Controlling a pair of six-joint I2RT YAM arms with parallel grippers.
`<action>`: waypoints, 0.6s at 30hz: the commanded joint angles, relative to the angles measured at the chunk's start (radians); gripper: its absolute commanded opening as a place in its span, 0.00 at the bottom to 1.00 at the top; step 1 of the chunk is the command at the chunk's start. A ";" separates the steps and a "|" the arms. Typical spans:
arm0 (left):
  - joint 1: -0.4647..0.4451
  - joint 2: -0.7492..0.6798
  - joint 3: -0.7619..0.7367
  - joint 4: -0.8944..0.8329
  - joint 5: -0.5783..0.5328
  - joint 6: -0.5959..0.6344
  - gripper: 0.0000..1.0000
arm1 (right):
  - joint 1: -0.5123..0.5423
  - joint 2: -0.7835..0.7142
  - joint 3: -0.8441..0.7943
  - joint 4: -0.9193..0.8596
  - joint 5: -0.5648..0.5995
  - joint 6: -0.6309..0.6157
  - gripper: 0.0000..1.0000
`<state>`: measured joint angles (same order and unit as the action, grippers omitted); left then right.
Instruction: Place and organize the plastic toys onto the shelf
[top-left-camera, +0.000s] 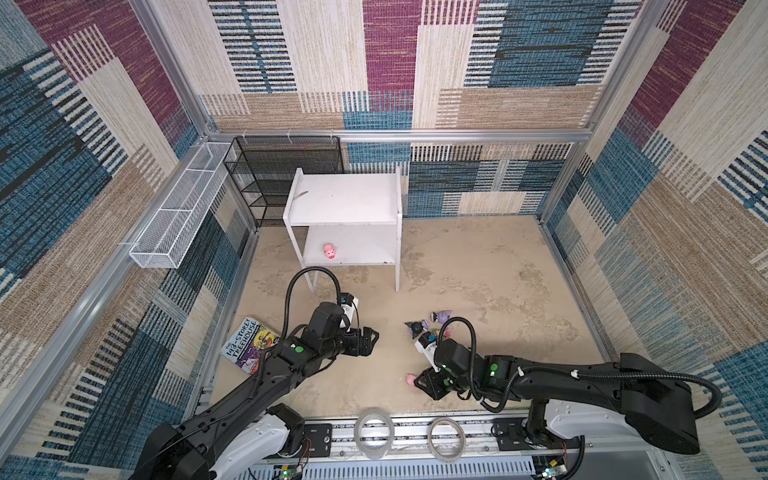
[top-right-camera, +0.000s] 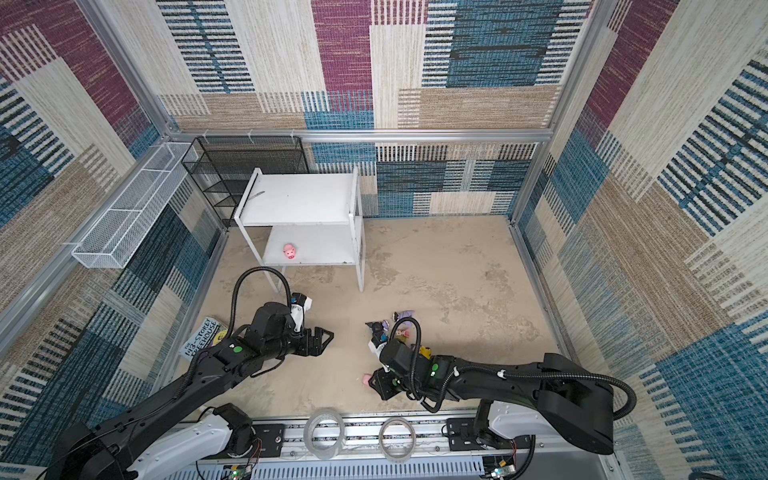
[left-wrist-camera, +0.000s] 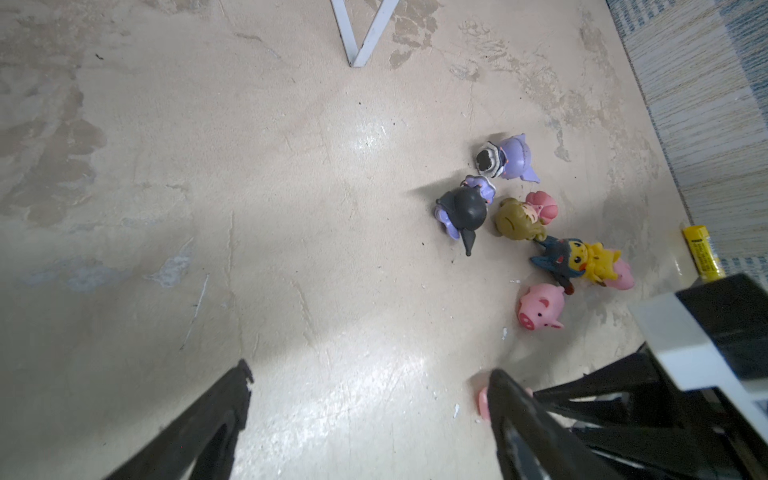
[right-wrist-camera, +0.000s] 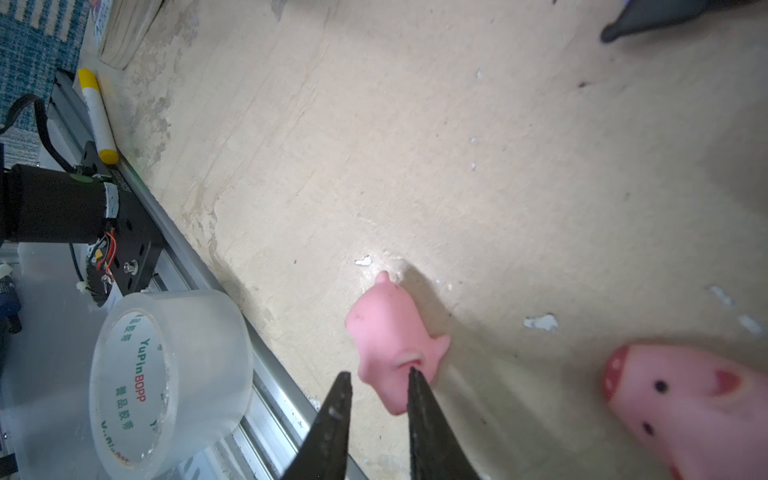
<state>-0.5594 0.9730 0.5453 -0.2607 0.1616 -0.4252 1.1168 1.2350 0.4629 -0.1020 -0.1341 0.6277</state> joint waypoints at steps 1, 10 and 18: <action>0.000 0.000 0.016 -0.014 -0.008 0.022 0.91 | 0.022 0.020 -0.007 0.027 -0.010 -0.001 0.27; 0.000 0.018 0.051 -0.036 -0.004 0.035 0.91 | 0.149 0.095 0.019 0.025 0.109 0.040 0.25; -0.013 0.043 0.044 -0.038 0.063 0.009 0.91 | 0.176 0.065 0.019 0.026 0.157 0.078 0.27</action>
<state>-0.5640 1.0111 0.5945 -0.2893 0.1795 -0.4160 1.2892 1.3224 0.4873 -0.0875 -0.0151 0.6800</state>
